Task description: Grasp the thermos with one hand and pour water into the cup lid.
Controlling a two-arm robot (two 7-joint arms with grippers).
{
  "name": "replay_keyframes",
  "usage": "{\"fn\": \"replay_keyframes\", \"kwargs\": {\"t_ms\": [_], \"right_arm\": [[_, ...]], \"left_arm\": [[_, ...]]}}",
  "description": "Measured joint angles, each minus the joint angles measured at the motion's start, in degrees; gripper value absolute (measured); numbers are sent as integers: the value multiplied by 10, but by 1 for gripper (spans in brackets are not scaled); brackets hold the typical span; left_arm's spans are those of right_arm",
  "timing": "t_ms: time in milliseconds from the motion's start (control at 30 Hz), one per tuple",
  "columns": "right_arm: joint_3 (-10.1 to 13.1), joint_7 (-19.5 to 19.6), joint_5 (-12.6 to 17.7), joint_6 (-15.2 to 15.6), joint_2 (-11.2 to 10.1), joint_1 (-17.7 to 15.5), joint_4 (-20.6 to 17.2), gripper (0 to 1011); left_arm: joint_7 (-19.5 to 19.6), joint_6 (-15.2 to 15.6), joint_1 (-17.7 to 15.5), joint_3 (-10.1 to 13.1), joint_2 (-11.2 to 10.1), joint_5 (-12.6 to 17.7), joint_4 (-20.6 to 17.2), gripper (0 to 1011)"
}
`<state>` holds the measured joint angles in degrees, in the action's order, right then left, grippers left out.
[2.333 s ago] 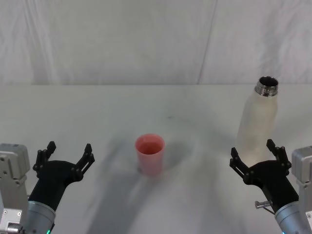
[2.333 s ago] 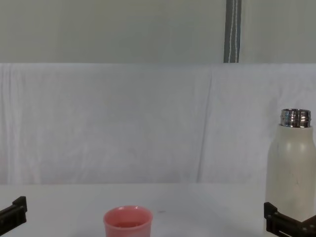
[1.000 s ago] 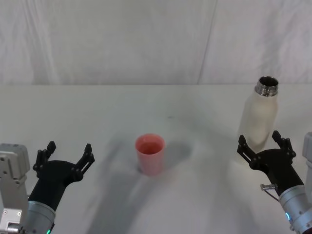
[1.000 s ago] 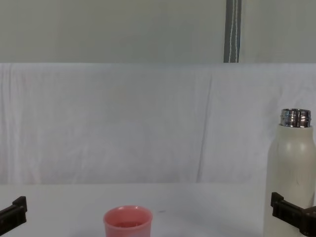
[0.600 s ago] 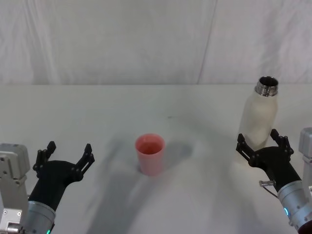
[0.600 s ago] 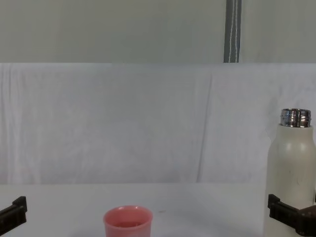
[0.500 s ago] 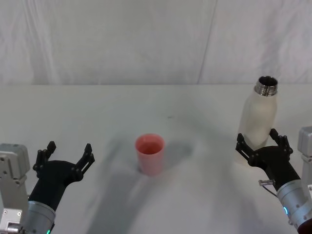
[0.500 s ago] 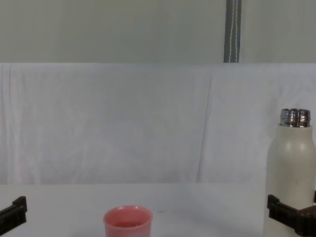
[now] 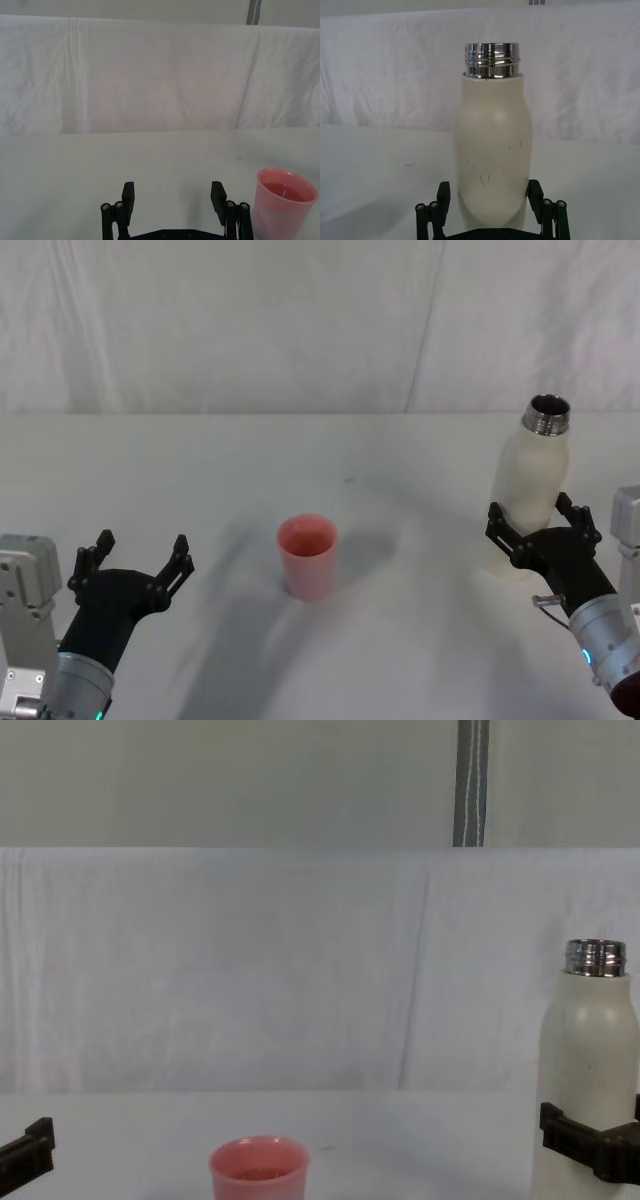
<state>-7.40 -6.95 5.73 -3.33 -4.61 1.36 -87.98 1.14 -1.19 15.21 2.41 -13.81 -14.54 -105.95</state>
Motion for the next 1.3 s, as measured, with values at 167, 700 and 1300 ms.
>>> {"fn": "replay_keyframes", "kwargs": {"t_ms": [167,700,1300], "right_arm": [[4,0,3,-2,1,5,5,1001],[7,-5,8,-7,0,23,21,1001],[1,-10,9,-8,-1,35,35,1001]], "left_arm": [[0,0,0,0,0,0,0,1001],[0,0,0,0,0,0,0,1001],[0,0,0,0,0,0,0,1001]]}}
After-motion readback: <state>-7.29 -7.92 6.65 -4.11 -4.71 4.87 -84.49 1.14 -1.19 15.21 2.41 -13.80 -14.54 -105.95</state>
